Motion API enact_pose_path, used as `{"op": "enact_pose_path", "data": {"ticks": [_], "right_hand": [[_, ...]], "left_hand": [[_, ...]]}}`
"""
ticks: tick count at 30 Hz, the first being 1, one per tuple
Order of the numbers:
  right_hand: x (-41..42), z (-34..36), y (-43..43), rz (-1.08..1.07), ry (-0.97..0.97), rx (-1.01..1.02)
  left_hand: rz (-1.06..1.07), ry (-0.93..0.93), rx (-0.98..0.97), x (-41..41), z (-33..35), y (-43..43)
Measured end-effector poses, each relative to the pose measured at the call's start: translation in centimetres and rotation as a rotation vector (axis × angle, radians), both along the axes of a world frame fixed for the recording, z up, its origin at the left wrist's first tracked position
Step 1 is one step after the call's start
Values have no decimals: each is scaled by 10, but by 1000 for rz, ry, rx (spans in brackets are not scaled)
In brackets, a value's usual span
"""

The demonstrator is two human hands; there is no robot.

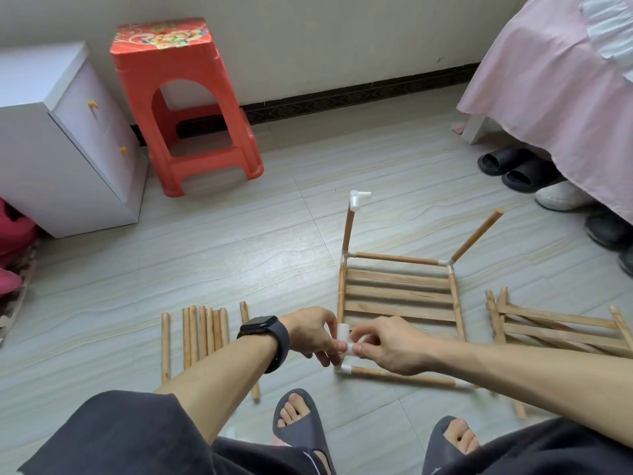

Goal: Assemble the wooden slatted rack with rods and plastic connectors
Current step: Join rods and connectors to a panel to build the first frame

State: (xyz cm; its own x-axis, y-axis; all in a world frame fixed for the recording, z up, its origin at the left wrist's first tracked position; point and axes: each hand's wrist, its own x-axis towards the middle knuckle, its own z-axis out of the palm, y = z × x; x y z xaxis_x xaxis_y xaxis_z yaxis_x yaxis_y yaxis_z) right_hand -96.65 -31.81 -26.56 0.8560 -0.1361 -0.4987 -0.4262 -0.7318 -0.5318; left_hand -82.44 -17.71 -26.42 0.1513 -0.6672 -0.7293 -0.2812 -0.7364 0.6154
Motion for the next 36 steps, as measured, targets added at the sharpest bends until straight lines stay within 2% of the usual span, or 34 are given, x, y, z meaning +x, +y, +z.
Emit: {"op": "enact_pose_path", "data": {"ticks": [4,6,9,13,15,17,20,22,26,32,36], "right_hand": [[3,11,1,-4,-31,-37],[7,21,-2,-40,-49,-64],[13,27,-2,-10,-24,-106],[17,35,3,109,-74,-293],[18,38,8,235,-75,-377],[20,32,14,379,-39,-463],[27,23,16,498,-37,-600],[37,24,15,509,-26,-619],[60,18,17,519,-94,-654],[104,-2,25,307,-223,-638],[120,-20,40,95,-277,-552]], "left_hand": [[42,5,-5,4,5,-2],[70,-58,-25,9,10,-6],[-17,-174,12,12,20,-11],[-103,-321,48,25,41,-12],[-62,-465,9,41,55,-7],[45,-526,-28,59,66,4],[200,-466,-35,81,72,29],[277,-434,-37,93,66,53],[438,-409,14,102,22,116],[548,-224,288,67,-79,216],[677,-178,467,29,-150,264]]}}
